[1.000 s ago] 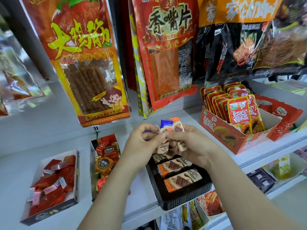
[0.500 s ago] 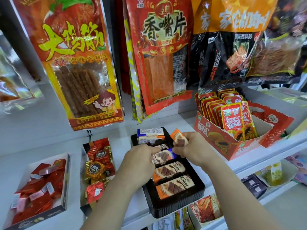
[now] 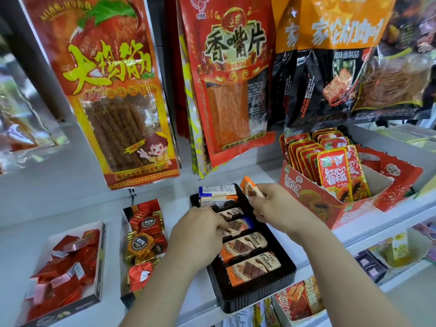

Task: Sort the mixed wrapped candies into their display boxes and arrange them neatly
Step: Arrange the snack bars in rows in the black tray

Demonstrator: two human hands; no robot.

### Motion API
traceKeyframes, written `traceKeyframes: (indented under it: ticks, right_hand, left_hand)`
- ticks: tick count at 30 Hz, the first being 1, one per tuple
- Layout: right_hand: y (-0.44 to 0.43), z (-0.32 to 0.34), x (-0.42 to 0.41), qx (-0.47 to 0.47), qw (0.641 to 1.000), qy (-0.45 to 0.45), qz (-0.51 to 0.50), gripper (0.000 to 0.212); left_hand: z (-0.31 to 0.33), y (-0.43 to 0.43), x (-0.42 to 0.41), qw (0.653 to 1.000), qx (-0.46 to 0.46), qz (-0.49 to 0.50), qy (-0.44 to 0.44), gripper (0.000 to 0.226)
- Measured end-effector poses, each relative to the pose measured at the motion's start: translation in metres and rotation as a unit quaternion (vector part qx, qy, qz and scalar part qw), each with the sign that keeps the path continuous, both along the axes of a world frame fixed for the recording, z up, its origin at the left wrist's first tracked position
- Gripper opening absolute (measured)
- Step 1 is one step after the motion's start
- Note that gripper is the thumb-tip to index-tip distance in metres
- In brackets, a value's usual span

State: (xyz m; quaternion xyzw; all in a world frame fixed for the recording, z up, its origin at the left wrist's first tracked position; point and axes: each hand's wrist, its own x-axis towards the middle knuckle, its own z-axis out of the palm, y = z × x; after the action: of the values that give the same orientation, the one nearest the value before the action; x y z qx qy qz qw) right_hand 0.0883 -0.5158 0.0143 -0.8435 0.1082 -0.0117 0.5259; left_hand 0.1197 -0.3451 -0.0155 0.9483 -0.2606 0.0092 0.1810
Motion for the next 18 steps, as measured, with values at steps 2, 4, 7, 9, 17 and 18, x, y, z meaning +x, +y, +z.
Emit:
traceKeyframes:
  ticks: [2,4,7,9,17,18]
  right_hand:
    - [0.002,0.006,-0.003,0.081,0.996,-0.031,0.008,0.009]
    - [0.004,0.012,-0.006,0.159,0.986,-0.042,0.012,0.017]
    - [0.006,0.015,-0.008,0.18,0.983,-0.032,0.017,0.026]
    - [0.009,0.015,-0.009,0.179,0.983,-0.019,0.031,0.025]
    - [0.005,0.016,-0.011,0.213,0.975,0.066,0.023,0.039]
    - [0.005,0.014,-0.01,0.209,0.976,0.06,0.016,0.039]
  left_hand:
    - [0.004,0.001,-0.001,0.997,-0.067,0.018,0.028,0.028]
    - [0.013,0.0,-0.003,0.96,-0.248,0.071,0.107,0.024]
    - [0.029,-0.001,-0.006,0.822,-0.486,0.114,0.274,0.026]
    - [0.033,0.001,-0.007,0.787,-0.522,0.103,0.312,0.028]
    - [0.025,0.006,-0.003,0.799,-0.527,0.092,0.273,0.021]
    - [0.023,0.006,-0.002,0.803,-0.524,0.095,0.268,0.021]
